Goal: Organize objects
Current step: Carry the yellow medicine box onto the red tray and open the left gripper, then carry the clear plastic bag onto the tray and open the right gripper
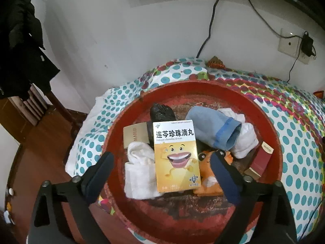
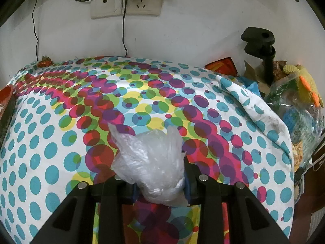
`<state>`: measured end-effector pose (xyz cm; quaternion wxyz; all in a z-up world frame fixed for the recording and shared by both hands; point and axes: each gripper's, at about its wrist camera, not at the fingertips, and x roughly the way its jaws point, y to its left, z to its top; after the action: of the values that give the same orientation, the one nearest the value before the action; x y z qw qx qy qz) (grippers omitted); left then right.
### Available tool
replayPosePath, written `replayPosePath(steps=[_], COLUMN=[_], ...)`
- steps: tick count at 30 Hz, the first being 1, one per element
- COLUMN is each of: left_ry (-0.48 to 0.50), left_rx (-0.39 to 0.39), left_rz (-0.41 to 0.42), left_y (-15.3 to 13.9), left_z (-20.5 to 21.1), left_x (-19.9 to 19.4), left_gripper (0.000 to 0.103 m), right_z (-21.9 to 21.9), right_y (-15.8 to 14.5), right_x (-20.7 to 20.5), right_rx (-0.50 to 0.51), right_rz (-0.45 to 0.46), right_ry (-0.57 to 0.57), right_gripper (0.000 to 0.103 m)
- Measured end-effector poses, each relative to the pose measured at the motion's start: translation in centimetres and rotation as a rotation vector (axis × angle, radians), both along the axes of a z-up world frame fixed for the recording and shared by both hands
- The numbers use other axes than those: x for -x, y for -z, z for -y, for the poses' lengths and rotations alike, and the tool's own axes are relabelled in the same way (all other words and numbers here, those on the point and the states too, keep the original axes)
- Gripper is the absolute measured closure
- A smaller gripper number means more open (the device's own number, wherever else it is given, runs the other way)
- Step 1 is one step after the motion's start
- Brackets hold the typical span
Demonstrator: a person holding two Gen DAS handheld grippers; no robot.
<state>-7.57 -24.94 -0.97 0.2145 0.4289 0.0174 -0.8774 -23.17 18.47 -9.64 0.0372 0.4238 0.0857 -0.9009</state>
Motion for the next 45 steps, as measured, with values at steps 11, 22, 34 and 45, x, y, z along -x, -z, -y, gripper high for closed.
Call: replayPosePath(steps=[11,22,34,45], left_ry=[0.023,0.028,0.027,-0.012], left_rx=[0.03,0.013,0.0,0.0], left_rz=[-0.051,-0.082,-0.088,-0.068], left_y=[-1.5,-1.9,-1.8,-1.7], left_z=[-1.9,-2.2,-2.1,-1.0], left_x=[-2.0,-3.4,-4.1,-4.2], left_gripper=[0.0,0.0,0.0,0.0], right_z=[0.0,1.1,5.8,17.9], right_y=[0.0,-0.2,-3.7,-6.8], right_x=[0.0,-0.3,-2.5,-5.6], right_rx=[0.005,-0.015,0.05,0.114], right_rz=[0.001,0.012,-0.021,-0.026], right_ry=[0.001,0.023,-0.074,-0.296], right_gripper=[0.069,0.071,0.071,0.071])
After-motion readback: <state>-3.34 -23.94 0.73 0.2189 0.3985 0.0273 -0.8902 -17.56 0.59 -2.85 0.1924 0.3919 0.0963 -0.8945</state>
